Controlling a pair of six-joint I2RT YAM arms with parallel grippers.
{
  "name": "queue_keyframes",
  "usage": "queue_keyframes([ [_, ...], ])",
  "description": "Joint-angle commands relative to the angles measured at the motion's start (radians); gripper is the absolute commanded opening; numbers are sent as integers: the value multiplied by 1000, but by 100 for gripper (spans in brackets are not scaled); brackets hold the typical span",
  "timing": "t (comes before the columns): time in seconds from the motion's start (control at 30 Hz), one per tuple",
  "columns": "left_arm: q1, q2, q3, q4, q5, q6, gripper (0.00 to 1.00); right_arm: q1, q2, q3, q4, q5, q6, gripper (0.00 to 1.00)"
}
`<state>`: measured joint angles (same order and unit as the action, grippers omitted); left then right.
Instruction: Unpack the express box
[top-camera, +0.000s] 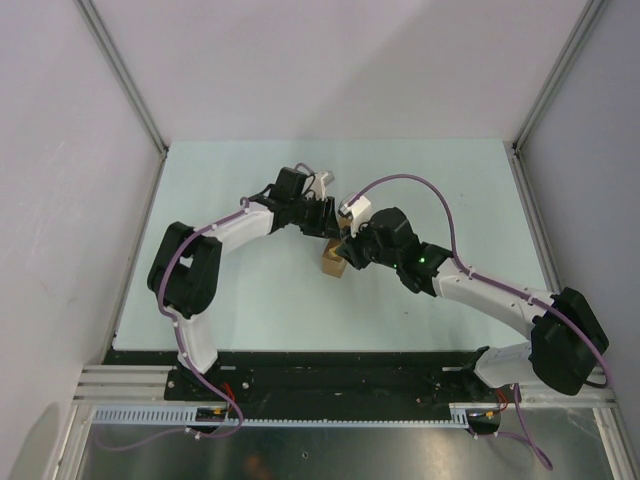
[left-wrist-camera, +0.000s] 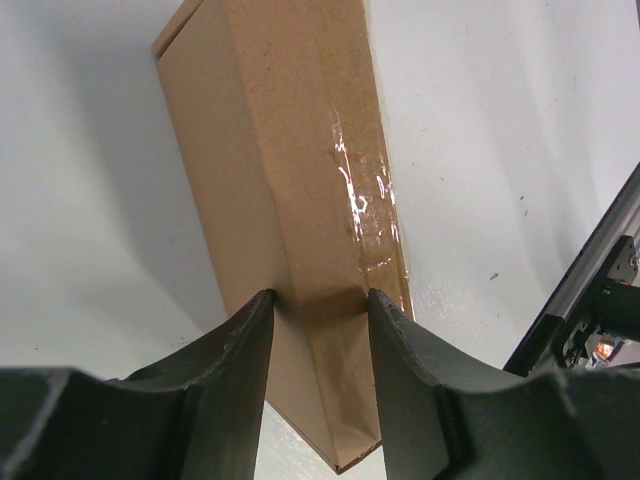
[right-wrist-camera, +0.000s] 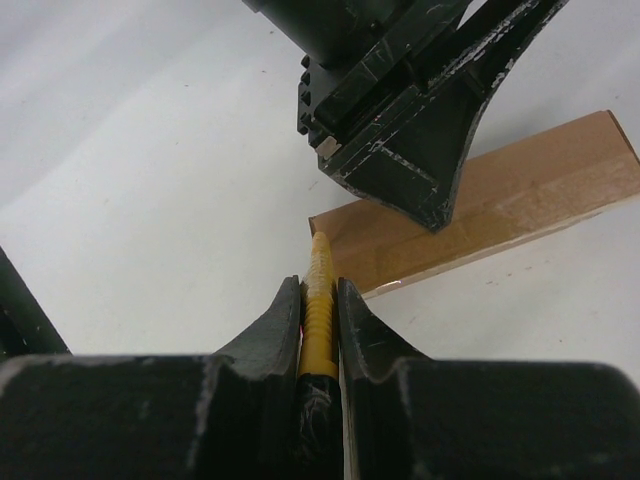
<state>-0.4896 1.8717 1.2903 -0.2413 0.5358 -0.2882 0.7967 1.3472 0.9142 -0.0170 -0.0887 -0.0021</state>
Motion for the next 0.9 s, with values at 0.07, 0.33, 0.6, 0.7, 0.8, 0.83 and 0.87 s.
queue_keyframes([
  [0.07, -4, 33, -40, -84, -39, 41, 47, 3, -2, 18, 35, -17, -27, 0],
  [0.33, -3, 37, -46, -84, -40, 47, 46, -27, 1, 17, 23, -23, -78, 0],
  [0.6, -3, 41, -45, -85, -45, 52, 46, -25, 12, 15, 20, -66, -59, 0],
  [0.7, -3, 43, -46, -85, -46, 52, 46, -25, 1, 17, 20, -74, -47, 0],
  [0.8, -3, 43, -46, -85, -51, 52, 46, -25, -14, 15, 20, -75, -32, 0],
  [0.83, -1, 43, -48, -85, -53, 52, 46, -25, -19, 15, 22, -75, -30, 0],
  [0.87, -1, 44, -48, -84, -53, 52, 46, -24, -22, 15, 20, -75, -27, 0],
])
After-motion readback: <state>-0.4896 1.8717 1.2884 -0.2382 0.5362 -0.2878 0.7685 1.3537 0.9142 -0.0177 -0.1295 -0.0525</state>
